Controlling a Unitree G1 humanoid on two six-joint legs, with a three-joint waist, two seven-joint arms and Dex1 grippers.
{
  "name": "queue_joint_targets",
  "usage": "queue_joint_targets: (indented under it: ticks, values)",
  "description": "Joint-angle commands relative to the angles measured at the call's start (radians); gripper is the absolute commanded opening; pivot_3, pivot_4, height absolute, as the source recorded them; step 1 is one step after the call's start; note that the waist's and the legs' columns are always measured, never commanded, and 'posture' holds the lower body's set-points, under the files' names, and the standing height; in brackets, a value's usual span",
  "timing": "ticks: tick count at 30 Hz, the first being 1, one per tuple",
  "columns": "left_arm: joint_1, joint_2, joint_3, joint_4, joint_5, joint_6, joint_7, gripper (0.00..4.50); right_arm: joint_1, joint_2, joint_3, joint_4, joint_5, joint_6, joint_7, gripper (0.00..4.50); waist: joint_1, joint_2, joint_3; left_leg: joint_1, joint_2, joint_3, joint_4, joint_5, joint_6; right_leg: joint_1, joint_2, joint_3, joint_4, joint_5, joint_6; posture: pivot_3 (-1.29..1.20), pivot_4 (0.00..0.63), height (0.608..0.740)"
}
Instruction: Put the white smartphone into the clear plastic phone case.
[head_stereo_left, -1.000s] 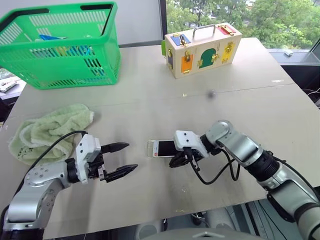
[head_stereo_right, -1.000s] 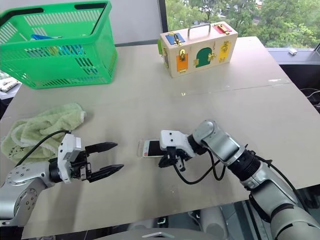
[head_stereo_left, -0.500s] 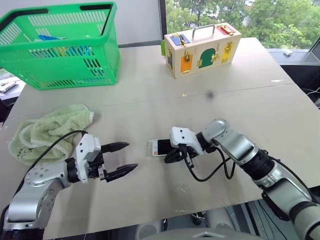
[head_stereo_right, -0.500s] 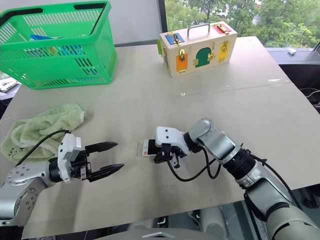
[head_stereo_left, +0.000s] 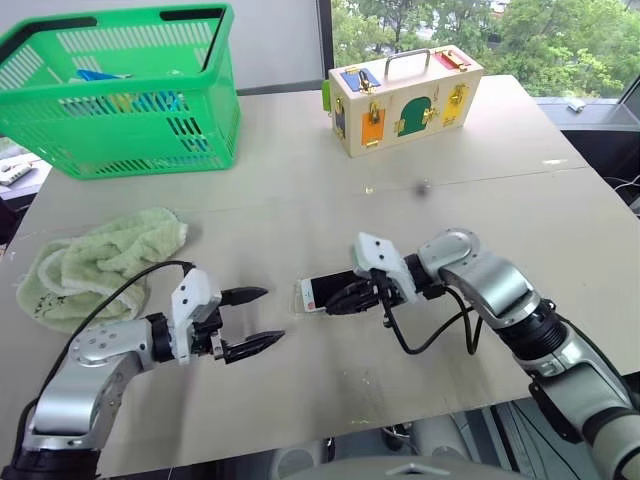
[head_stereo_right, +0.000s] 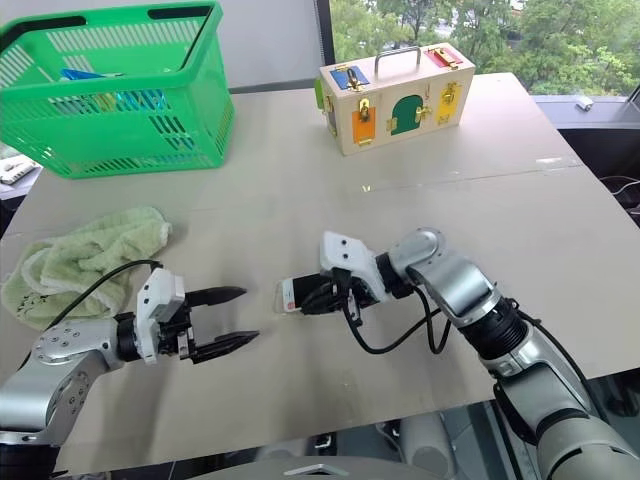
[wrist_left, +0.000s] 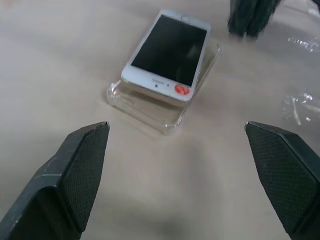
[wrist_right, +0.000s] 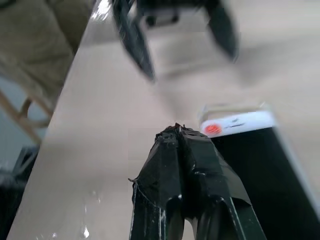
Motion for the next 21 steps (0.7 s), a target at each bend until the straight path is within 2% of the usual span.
queue_joint_targets:
  ticks: [1,2,5,8,10,13,14,21]
  values:
    - [-0.018,0.014,-0.031,0.022,0.054,-0.026,0.012,4.5,0.008,-0.011,-0.051,-0.047,0.018,0.014,-0.051,0.05,0.0,0.0,0.0,0.0,0.0,0.0,0.0,0.0,0.0,0.0,0.0,0.0,0.0,0.0,0.0,0.0,0.15,0.74]
    - [-0.028,0.014,-0.052,0.031,0.073,-0.037,0.009,4.5,0.017,-0.02,-0.063,-0.057,0.018,0.017,-0.066,0.05,0.002,0.0,0.0,0.0,0.0,0.0,0.0,0.0,0.0,0.0,0.0,0.0,0.0,0.0,0.0,0.0,0.15,0.74]
    - [-0.062,0.011,-0.097,0.06,0.099,-0.025,0.006,3.7,0.042,-0.043,-0.095,-0.091,0.033,0.033,-0.101,0.0,0.006,0.0,0.0,0.0,0.0,0.0,0.0,0.0,0.0,0.0,0.0,0.0,0.0,0.0,0.0,0.0,0.15,0.74]
    - [-0.095,-0.004,-0.119,0.092,0.109,-0.037,0.0,2.16,0.066,-0.071,-0.134,-0.145,0.059,0.056,-0.126,0.0,0.006,0.0,0.0,0.0,-0.001,0.001,0.0,0.0,0.0,0.0,-0.001,0.001,0.0,0.0,0.0,0.0,0.15,0.74]
    - [-0.113,-0.013,-0.131,0.11,0.114,-0.044,-0.001,1.52,0.082,-0.093,-0.152,-0.179,0.075,0.068,-0.133,0.0,0.007,0.0,0.0,0.0,-0.001,0.001,0.0,0.0,0.0,0.0,-0.001,0.001,0.0,0.0,0.0,0.0,0.15,0.74]
    - [-0.148,-0.027,-0.165,0.143,0.131,-0.061,-0.009,0.25,0.119,-0.146,-0.176,-0.237,0.096,0.091,-0.141,0.0,0.011,0.0,0.0,0.0,-0.001,0.001,0.0,0.0,0.0,0.0,0.0,0.001,0.0,0.0,0.0,0.0,0.15,0.74]
    - [-0.162,-0.033,-0.179,0.156,0.135,-0.068,-0.017,0.09,0.136,-0.169,-0.185,-0.258,0.1,0.099,-0.145,0.0,0.013,0.0,0.0,0.0,-0.001,0.001,0.0,0.0,0.0,0.0,-0.001,0.001,0.0,0.0,0.0,0.0,0.15,0.74]
    - [-0.223,-0.07,-0.238,0.189,0.138,-0.096,-0.06,0.09,0.226,-0.279,-0.226,-0.344,0.115,0.115,-0.174,0.0,0.031,0.0,0.0,0.0,-0.001,0.0,0.002,0.0,0.0,0.001,-0.001,0.001,0.0,0.0,0.0,0.0,0.15,0.74]
